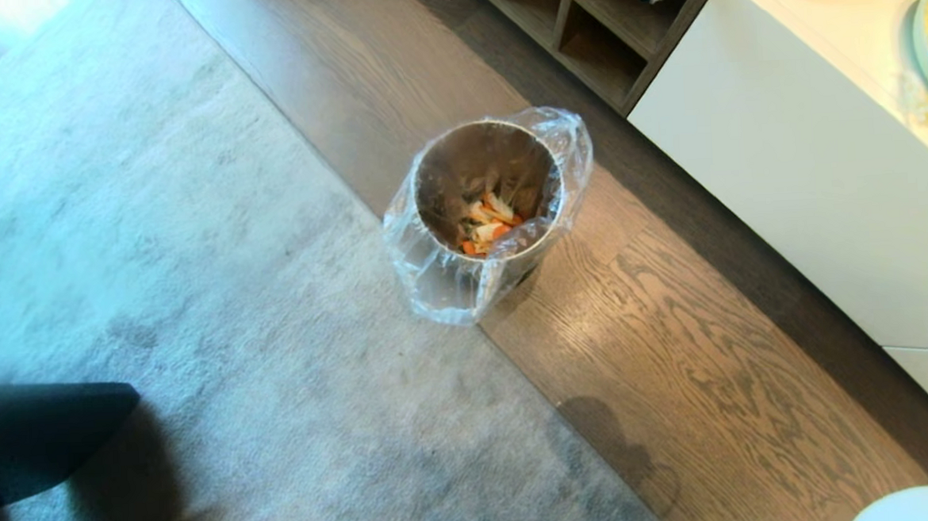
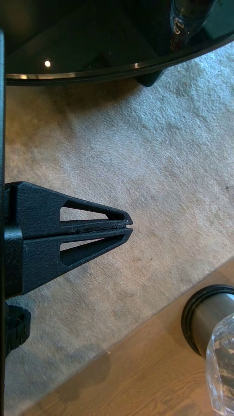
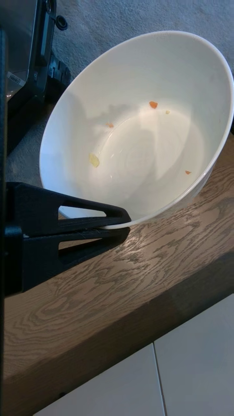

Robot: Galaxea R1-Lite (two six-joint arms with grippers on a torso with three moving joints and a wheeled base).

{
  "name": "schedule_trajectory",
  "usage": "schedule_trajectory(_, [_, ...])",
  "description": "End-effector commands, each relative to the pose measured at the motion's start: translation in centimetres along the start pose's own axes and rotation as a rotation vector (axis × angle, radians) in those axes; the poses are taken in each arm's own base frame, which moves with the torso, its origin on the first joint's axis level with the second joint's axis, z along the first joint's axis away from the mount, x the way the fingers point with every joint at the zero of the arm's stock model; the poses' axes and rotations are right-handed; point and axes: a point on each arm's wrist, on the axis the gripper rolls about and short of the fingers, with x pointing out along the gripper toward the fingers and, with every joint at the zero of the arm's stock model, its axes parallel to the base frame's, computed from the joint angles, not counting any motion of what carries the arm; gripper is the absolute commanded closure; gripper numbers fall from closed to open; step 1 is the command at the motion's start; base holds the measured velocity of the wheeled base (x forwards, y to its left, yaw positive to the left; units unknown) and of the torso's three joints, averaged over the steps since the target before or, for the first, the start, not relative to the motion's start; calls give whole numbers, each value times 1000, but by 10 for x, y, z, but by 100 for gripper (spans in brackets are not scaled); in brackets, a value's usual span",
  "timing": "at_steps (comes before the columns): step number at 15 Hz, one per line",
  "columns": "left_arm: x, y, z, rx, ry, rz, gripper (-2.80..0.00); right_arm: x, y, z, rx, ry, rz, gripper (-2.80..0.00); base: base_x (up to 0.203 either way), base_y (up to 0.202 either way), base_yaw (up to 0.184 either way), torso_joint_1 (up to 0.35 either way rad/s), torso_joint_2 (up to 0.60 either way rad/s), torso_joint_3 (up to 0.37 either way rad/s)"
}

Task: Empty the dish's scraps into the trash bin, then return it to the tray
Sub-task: Put the bowl back to the table

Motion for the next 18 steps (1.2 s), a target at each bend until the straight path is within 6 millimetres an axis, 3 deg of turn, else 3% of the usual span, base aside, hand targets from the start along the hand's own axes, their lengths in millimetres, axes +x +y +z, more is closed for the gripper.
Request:
schedule_trajectory(1, [0,0,0,0,-1,1,0,0,0,0,-1,2,1,0,0,0,0,2,2,198])
schedule_trajectory(18, [0,0,0,-2,-1,1,0,0,0,0,-1,2,1,0,0,0,0,3,2,201])
